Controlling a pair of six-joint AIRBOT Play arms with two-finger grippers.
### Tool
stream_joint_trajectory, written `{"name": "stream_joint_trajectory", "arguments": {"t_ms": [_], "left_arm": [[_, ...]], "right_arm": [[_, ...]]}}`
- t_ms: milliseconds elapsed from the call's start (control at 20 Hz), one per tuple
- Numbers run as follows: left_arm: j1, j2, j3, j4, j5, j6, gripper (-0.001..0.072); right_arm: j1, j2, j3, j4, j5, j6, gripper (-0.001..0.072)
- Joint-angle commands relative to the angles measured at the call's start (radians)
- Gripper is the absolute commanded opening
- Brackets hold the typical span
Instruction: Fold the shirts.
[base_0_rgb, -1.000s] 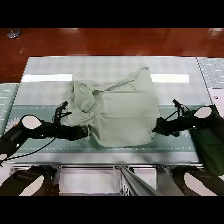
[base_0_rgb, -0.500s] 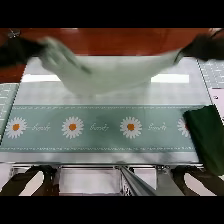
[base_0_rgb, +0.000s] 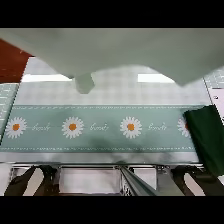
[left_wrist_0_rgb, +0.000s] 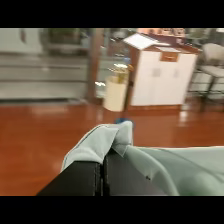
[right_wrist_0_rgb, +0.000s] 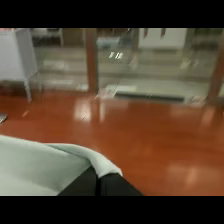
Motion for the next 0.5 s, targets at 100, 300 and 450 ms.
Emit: {"name": "stream_joint_trajectory", "arguments": {"t_ms": [100,300,450], "left_arm": [[-0.12,0.152,0.06,0.363,-0.024,-0.088,0.0024],[-0.2,0.167,0.025,0.404,-0.097,-0.114,0.0024],[-0.2,0.165,-0.17,0.381,-0.099,-0.123,0.0024]], "right_arm": [[0.001,0.127,0.023,-0.12,0.106,0.005,0.0016],[0.001,0.124,-0.069,-0.104,0.184,0.005,0.0017],[0.001,0.124,-0.278,-0.053,0.192,0.005,0.0017]]}}
